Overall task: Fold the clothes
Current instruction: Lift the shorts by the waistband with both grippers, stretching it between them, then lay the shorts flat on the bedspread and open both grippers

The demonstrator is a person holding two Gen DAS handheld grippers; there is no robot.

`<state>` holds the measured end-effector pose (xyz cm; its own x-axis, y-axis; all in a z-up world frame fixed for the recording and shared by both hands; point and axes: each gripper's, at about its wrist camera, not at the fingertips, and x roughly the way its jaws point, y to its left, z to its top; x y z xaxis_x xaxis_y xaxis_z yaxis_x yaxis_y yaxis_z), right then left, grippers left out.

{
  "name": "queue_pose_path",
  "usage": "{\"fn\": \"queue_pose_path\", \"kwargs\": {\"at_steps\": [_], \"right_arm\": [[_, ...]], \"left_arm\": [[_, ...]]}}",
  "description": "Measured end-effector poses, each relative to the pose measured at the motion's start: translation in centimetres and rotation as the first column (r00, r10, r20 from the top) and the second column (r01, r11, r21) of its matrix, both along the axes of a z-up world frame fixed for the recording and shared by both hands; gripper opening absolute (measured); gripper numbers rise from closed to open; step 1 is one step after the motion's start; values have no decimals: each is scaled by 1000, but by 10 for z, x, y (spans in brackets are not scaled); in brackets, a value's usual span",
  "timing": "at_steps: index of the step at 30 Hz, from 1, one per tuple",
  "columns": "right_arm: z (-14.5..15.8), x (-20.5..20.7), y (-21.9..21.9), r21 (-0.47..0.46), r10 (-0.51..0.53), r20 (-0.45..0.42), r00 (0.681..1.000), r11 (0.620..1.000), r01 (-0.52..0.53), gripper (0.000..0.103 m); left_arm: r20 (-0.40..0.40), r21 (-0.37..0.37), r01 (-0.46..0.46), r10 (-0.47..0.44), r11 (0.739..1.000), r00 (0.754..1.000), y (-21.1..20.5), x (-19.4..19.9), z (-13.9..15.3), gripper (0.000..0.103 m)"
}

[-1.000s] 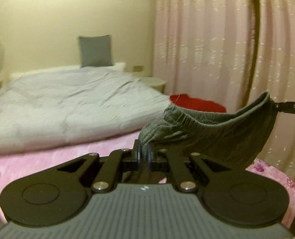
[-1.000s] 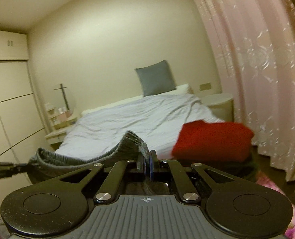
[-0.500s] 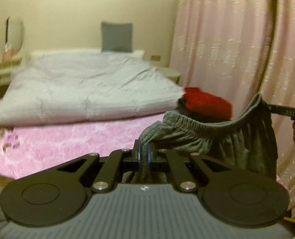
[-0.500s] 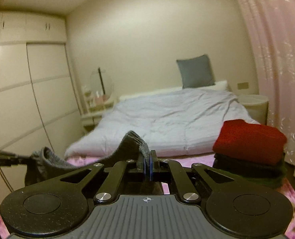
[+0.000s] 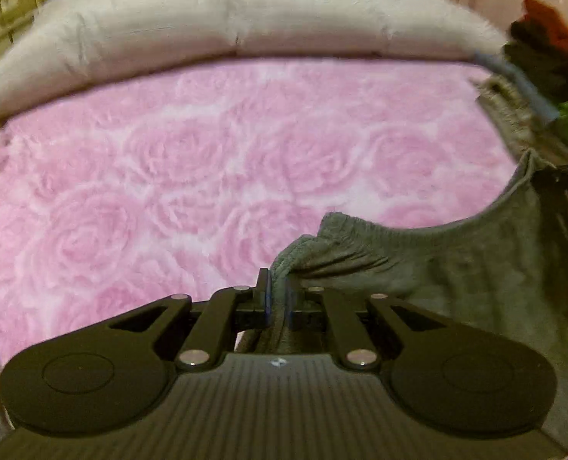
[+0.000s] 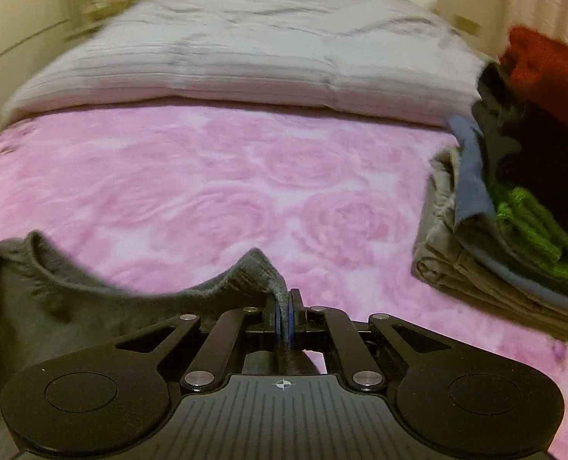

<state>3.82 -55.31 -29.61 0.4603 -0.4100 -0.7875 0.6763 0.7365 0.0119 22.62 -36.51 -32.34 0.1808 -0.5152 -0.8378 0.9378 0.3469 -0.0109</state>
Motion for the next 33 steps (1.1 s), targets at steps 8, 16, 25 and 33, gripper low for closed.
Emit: {"fn": "queue_pose_path", "kwargs": {"at_steps": [8, 16, 25, 33], "right_arm": [[-27, -33, -35, 147, -60, 6, 998, 987, 59, 89], [-52, -21, -58, 248, 36, 19, 999, 968, -40, 58], [-62, -17, -59, 125, 6, -15, 1000, 992, -4, 10], [-34, -61, -53, 85, -131, -23, 991, 987, 133, 86]], "left_arm": [[-167, -21, -59, 54, 998, 984, 9, 53, -5, 35], [-241, 34, 107, -96, 994, 966, -38, 36, -36, 21], [-7, -21, 127, -127, 992, 992, -64, 1, -27, 10], [73, 4, 0, 0, 1000, 997, -18, 17, -16, 34]]}}
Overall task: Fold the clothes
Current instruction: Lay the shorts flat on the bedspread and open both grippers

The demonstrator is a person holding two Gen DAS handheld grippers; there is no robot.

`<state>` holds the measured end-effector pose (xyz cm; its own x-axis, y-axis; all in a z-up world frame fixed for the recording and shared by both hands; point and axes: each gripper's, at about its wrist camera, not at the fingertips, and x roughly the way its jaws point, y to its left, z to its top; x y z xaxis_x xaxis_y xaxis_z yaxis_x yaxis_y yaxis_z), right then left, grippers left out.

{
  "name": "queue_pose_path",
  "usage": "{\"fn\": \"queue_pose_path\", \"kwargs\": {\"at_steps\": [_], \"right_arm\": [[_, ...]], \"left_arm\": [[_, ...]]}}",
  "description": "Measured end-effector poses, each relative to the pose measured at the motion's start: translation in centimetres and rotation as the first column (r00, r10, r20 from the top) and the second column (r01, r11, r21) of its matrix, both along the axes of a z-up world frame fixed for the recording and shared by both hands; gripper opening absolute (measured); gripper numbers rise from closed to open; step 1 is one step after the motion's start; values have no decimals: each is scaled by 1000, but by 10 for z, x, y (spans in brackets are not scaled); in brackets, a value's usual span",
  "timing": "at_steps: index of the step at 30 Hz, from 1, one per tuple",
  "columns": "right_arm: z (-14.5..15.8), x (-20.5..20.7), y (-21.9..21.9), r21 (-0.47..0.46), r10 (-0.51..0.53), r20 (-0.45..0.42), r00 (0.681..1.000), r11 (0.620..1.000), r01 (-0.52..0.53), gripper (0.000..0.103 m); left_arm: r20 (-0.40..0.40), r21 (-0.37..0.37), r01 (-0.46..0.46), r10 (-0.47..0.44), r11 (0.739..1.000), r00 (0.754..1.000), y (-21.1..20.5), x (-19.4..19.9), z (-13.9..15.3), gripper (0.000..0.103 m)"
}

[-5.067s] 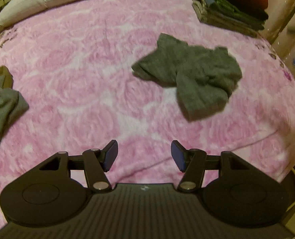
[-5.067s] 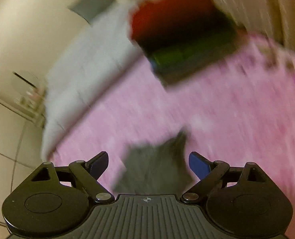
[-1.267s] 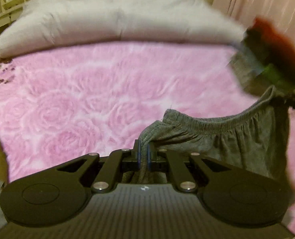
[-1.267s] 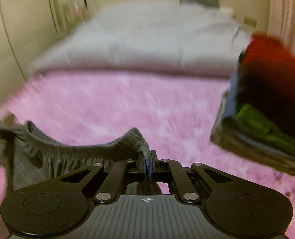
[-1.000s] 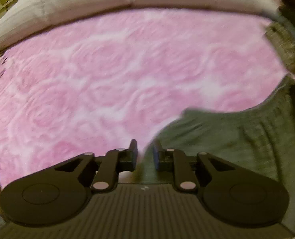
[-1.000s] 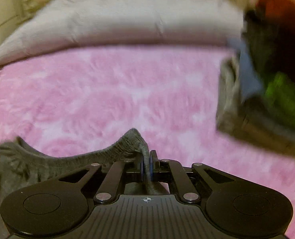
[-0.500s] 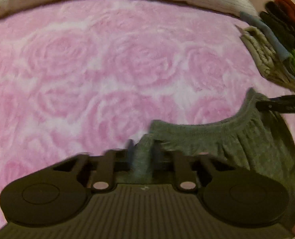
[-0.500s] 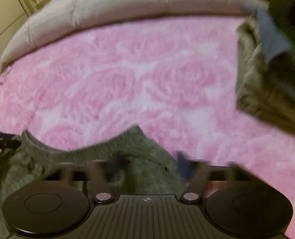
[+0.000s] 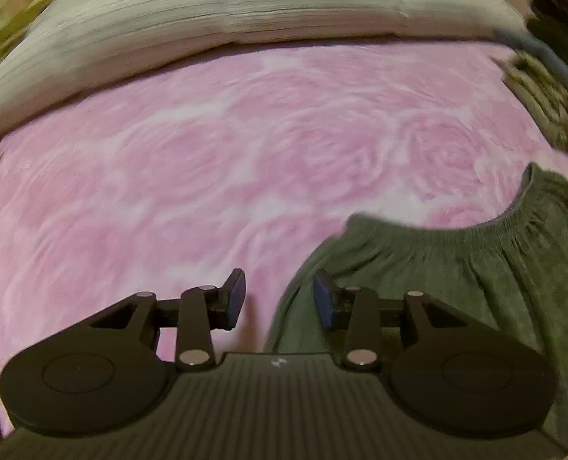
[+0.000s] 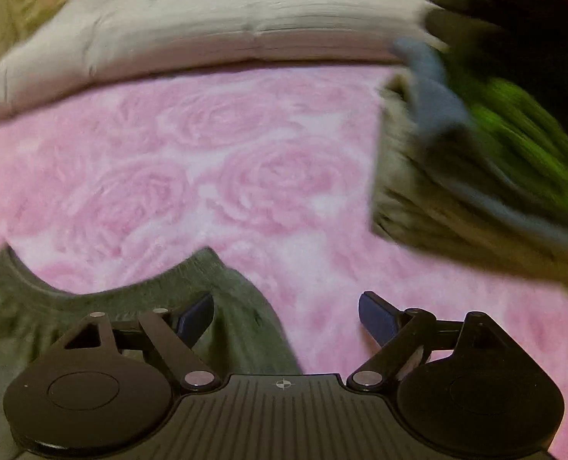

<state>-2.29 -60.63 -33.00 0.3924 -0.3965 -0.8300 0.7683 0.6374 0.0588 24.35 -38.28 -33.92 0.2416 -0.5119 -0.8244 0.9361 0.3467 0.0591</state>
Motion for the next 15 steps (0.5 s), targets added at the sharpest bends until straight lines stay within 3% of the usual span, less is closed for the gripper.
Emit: {"fn": "queue_pose_path", "kwargs": {"at_steps": [2, 6, 8, 9, 10, 15], "right_arm": [[12, -28, 22, 2, 34, 18, 999, 999, -34, 69], [17, -78, 78, 70, 146, -1, 989, 987, -146, 62], [1, -98, 104, 105, 191, -92, 977, 978, -181, 62], [-8, -109, 114, 108, 194, -156, 969, 978, -178, 62], [-13, -122, 122, 87, 187, -184, 965, 981, -173, 62], [7, -166, 129, 83, 29, -267, 963, 997, -7, 62]], "left_arm": [[-10, 10, -10, 10, 1000, 1000, 34, -2, 10, 30], [-67, 95, -7, 13, 995, 998, 103, -11, 7, 28], [-67, 160, -15, 26, 987, 997, 133, -17, -6, 29], [-57, 189, -23, 34, 982, 998, 149, -20, -14, 29], [-33, 169, -35, 41, 985, 999, 161, -22, -11, 29], [63, 250, -153, 142, 956, 988, 191, -14, 8, 26]]}}
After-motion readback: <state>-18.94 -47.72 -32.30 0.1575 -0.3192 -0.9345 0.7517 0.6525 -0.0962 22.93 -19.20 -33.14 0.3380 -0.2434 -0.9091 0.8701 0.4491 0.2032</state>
